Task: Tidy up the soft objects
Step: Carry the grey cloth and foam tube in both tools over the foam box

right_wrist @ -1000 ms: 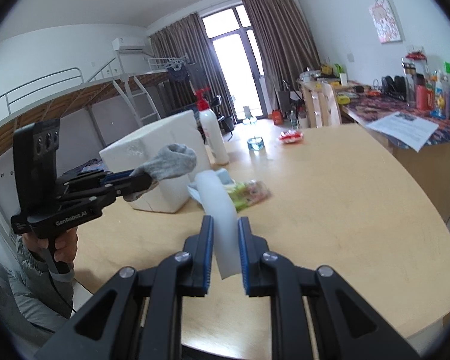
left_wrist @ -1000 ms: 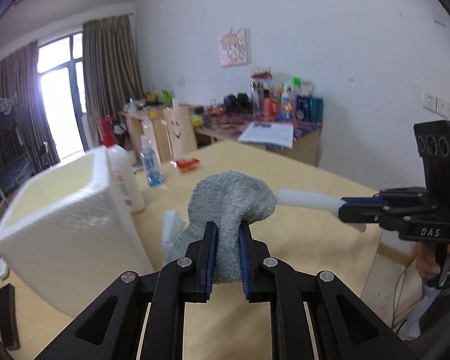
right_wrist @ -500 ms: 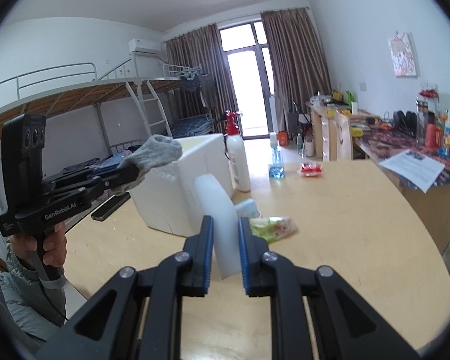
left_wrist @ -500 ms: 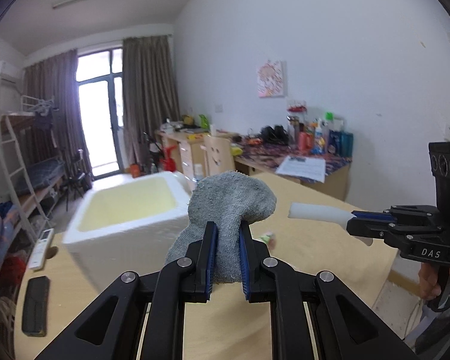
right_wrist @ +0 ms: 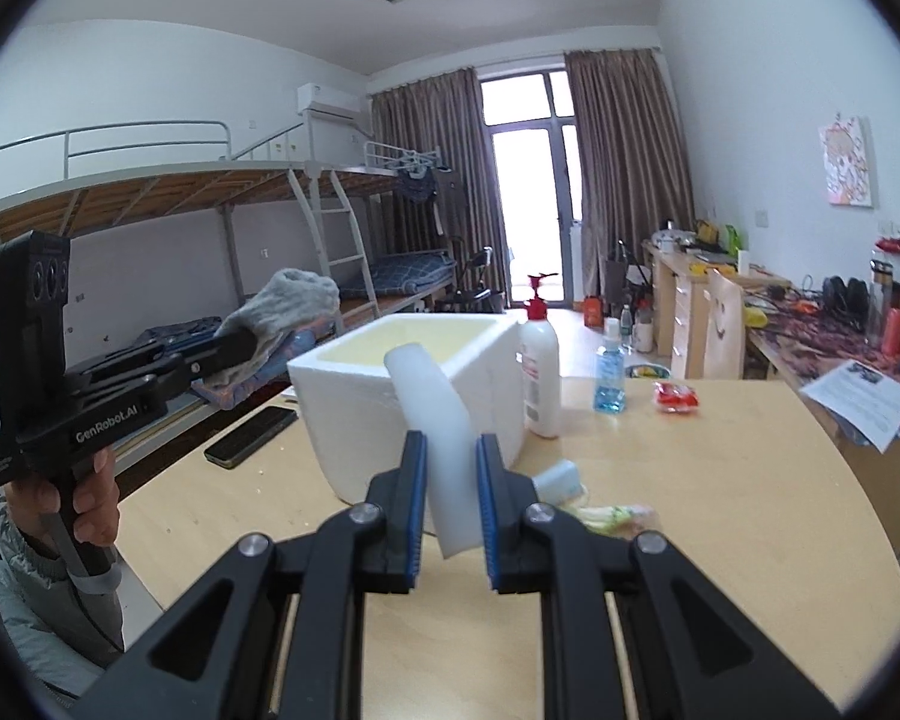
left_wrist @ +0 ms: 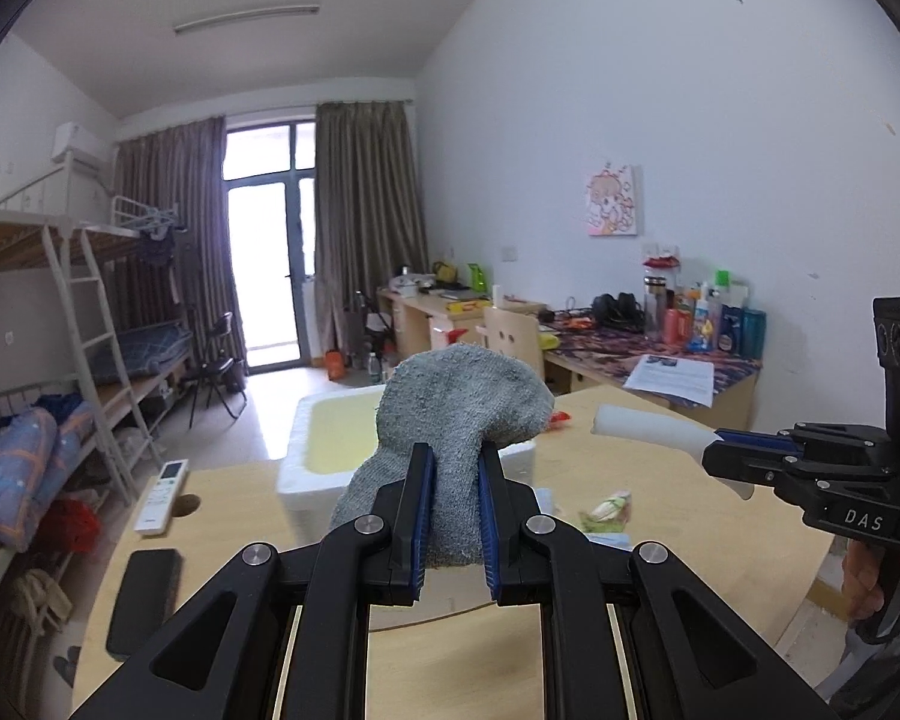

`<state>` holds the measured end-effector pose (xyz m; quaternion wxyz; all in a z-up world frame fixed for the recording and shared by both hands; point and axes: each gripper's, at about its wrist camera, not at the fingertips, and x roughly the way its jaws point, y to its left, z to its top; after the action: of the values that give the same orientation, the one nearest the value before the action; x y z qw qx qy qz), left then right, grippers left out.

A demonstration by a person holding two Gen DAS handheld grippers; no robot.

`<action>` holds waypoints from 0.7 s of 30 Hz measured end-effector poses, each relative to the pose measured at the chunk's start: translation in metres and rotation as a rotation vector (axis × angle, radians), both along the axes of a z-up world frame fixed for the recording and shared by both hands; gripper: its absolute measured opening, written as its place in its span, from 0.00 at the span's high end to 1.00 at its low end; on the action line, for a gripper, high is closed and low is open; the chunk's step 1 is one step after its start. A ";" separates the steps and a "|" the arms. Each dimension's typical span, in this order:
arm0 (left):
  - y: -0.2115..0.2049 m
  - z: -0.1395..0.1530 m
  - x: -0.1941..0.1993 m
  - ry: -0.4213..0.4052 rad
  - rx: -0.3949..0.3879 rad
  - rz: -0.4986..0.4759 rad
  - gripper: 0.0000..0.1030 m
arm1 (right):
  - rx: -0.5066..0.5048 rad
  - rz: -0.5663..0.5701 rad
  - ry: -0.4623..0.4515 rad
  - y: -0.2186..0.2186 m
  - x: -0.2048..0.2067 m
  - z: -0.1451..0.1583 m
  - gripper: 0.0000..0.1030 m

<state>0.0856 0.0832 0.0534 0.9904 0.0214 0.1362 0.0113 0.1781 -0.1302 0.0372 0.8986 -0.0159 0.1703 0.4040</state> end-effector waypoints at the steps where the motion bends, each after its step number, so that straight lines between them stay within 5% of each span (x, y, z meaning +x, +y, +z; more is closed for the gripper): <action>1: 0.004 0.000 -0.002 -0.001 -0.004 0.004 0.85 | -0.001 0.005 -0.003 0.004 -0.001 0.000 0.81; 21: 0.038 -0.008 -0.021 -0.007 -0.027 0.161 0.85 | -0.026 0.108 -0.034 0.064 -0.006 0.009 0.81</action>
<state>0.0646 0.1212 0.0453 0.9869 -0.0032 0.1341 0.0894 0.1717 -0.0663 0.0460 0.8779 -0.0437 0.1593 0.4494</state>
